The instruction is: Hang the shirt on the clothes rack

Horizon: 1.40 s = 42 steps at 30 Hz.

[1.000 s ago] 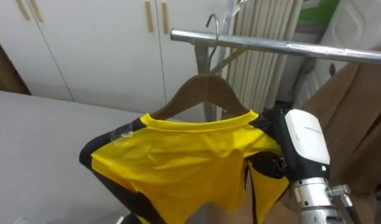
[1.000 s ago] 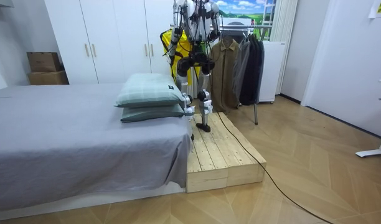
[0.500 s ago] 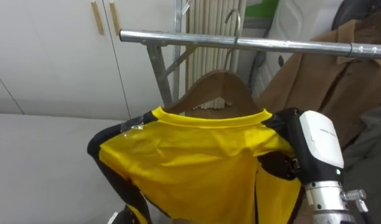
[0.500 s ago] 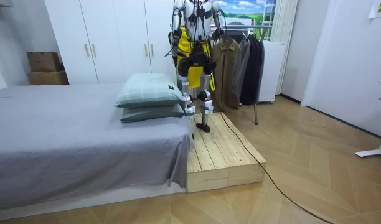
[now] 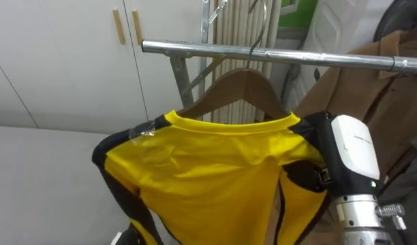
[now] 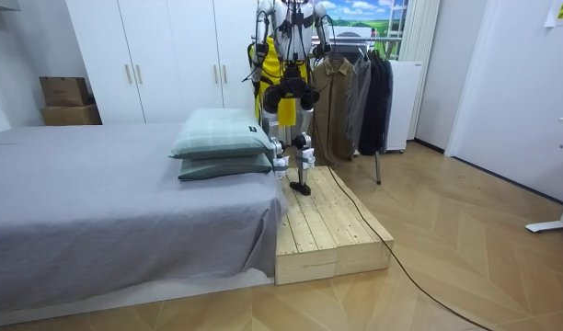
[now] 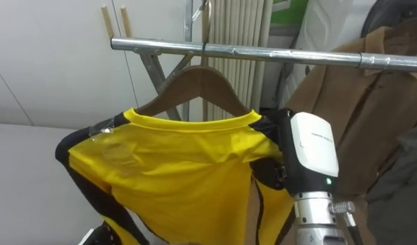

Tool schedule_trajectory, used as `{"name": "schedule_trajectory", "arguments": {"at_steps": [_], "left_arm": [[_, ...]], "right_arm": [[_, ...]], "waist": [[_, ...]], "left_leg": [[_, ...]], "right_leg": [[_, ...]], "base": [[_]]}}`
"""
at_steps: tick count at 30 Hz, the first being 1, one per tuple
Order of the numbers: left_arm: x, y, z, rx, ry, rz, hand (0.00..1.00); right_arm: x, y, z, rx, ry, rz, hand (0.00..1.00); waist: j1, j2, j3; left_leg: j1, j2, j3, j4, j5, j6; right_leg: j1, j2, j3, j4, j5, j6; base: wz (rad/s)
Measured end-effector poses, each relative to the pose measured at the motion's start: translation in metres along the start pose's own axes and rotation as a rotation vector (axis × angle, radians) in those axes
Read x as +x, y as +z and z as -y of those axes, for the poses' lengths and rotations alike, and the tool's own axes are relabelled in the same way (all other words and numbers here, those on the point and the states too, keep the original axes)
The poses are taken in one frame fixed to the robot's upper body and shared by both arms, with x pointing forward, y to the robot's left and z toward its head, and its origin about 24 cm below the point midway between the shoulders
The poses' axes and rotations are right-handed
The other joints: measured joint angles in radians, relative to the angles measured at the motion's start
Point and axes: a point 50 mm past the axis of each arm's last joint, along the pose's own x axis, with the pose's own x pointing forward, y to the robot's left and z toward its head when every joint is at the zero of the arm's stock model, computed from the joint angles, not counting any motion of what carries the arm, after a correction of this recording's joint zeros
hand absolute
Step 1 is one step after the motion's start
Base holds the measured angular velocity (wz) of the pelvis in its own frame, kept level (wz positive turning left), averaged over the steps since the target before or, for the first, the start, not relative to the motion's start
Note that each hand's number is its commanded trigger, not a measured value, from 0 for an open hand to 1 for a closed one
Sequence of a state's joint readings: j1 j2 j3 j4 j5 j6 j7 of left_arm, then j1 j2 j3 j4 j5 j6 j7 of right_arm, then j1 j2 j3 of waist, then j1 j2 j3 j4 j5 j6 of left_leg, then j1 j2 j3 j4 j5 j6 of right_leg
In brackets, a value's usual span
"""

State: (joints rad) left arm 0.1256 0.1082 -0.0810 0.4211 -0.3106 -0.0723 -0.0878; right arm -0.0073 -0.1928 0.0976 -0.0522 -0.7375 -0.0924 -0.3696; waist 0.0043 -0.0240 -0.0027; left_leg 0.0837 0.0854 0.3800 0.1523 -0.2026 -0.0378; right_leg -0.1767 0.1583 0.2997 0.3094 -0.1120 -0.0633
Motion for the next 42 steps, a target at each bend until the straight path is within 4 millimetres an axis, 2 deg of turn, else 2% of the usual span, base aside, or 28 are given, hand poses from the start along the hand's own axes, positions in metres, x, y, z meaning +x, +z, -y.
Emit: {"name": "schedule_trajectory", "arguments": {"at_steps": [8, 21, 30, 33, 42], "left_arm": [[-0.001, -0.001, -0.001, 0.0, 0.029, -0.003, 0.0], [-0.005, -0.007, -0.005, -0.006, 0.076, -0.02, 0.0], [-0.011, -0.012, -0.008, -0.007, 0.093, -0.034, 0.0], [-0.012, -0.011, -0.007, -0.01, 0.091, -0.029, 0.0], [-0.015, -0.018, -0.013, -0.032, 0.091, -0.056, 0.0]], "right_arm": [[-0.009, -0.005, 0.0, 0.001, -0.023, -0.026, 1.0], [-0.01, -0.01, 0.003, 0.088, -0.044, -0.08, 1.0], [-0.009, -0.02, 0.008, 0.088, -0.076, -0.134, 1.0], [-0.008, -0.028, 0.017, 0.094, -0.106, -0.168, 1.0], [0.008, -0.032, 0.033, 0.086, -0.179, -0.167, 1.0]], "waist": [[0.001, 0.002, 0.0006], [-0.001, 0.004, 0.0037], [0.003, -0.009, 0.0061], [0.004, -0.017, 0.0075], [0.006, -0.036, 0.0155]], "left_leg": [[0.001, 0.001, 0.0, 0.001, 0.0, 0.0], [0.003, 0.001, -0.001, 0.0, 0.0, 0.0], [0.014, 0.005, -0.023, 0.0, 0.0, 0.0], [0.018, 0.007, -0.035, 0.0, 0.0, 0.0], [0.031, 0.008, -0.034, 0.0, 0.0, 0.0]], "right_leg": [[0.003, 0.001, 0.001, -0.003, 0.001, -0.001], [0.004, 0.001, 0.0, -0.003, 0.0, -0.001], [0.028, -0.001, -0.013, -0.021, 0.003, -0.004], [0.041, -0.004, -0.027, -0.032, 0.003, -0.007], [0.056, -0.003, -0.023, -0.037, 0.001, -0.009]], "base": [[0.0], [0.0], [0.05], [0.13], [0.0]]}}
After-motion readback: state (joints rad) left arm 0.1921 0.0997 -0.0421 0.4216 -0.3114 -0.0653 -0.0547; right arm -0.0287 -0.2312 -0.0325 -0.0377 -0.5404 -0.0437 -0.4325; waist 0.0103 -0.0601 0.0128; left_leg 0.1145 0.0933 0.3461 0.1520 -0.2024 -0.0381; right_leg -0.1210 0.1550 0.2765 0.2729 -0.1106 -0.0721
